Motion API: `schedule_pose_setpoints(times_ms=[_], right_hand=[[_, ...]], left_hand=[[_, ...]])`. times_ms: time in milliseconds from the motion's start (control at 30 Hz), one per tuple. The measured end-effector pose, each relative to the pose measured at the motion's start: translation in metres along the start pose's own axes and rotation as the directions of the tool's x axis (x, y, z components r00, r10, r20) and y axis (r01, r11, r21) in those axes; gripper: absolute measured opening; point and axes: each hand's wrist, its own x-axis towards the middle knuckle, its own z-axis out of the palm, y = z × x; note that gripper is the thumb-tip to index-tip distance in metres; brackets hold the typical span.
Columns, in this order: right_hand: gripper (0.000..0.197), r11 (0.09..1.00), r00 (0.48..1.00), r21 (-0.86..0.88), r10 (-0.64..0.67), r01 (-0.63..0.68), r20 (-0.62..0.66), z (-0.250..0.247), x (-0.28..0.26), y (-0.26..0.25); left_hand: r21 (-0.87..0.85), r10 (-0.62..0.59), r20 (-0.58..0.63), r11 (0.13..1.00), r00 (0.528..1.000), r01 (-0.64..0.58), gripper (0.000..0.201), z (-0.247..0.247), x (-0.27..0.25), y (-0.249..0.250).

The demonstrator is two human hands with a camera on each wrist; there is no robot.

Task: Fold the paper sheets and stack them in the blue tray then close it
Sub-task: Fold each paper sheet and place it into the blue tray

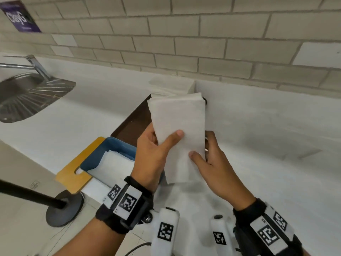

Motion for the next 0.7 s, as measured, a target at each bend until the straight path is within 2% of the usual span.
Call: schedule_pose_setpoints(times_ms=[167,267,333,367,433,500,567,600,633,700], right_hand=[[0.019,0.961,0.982,-0.238,-0.105,0.141,0.155,0.048,0.036,-0.011],[0.013,0.858,0.954,-0.454,-0.124,0.241,0.271,0.080,0.050,-0.015],[0.013,0.760,0.936,-0.589,-0.070,0.273,0.344,0.101,0.056,-0.013],[0.016,0.710,0.928,-0.644,-0.037,0.286,0.372,0.111,0.059,-0.011],[0.028,0.620,0.910,-0.721,0.030,0.308,0.414,0.129,0.064,-0.007],[0.042,0.539,0.891,-0.776,0.097,0.327,0.443,0.144,0.068,0.001],[0.048,0.490,0.878,-0.808,0.160,0.327,0.451,0.157,0.071,0.011],[0.048,0.478,0.874,-0.816,0.178,0.325,0.452,0.161,0.071,0.015],[0.046,0.472,0.874,-0.820,0.183,0.324,0.451,0.165,0.072,0.019],[0.041,0.456,0.882,-0.827,0.166,0.329,0.442,0.168,0.072,0.025]], left_hand=[[0.035,-0.005,-0.130,0.999,0.991,0.009,0.044,-0.095,0.023,0.028],[0.251,-0.009,-0.171,0.967,0.985,0.053,0.037,-0.152,0.035,0.033],[0.430,-0.041,-0.169,0.896,0.985,0.111,0.038,-0.184,0.039,0.032],[0.530,-0.056,-0.147,0.838,0.988,0.126,0.040,-0.196,0.041,0.031],[0.760,-0.052,-0.073,0.644,0.996,0.089,0.046,-0.212,0.040,0.025],[0.922,-0.011,0.043,0.384,0.999,-0.035,0.052,-0.216,0.036,0.016],[0.972,0.012,0.175,0.157,0.985,-0.174,0.054,-0.215,0.035,0.007],[0.971,-0.009,0.218,0.097,0.976,-0.217,0.053,-0.213,0.034,0.004],[0.966,-0.046,0.253,0.074,0.966,-0.249,0.050,-0.211,0.036,0.000],[0.944,-0.154,0.331,0.075,0.931,-0.323,0.043,-0.205,0.040,-0.005]])
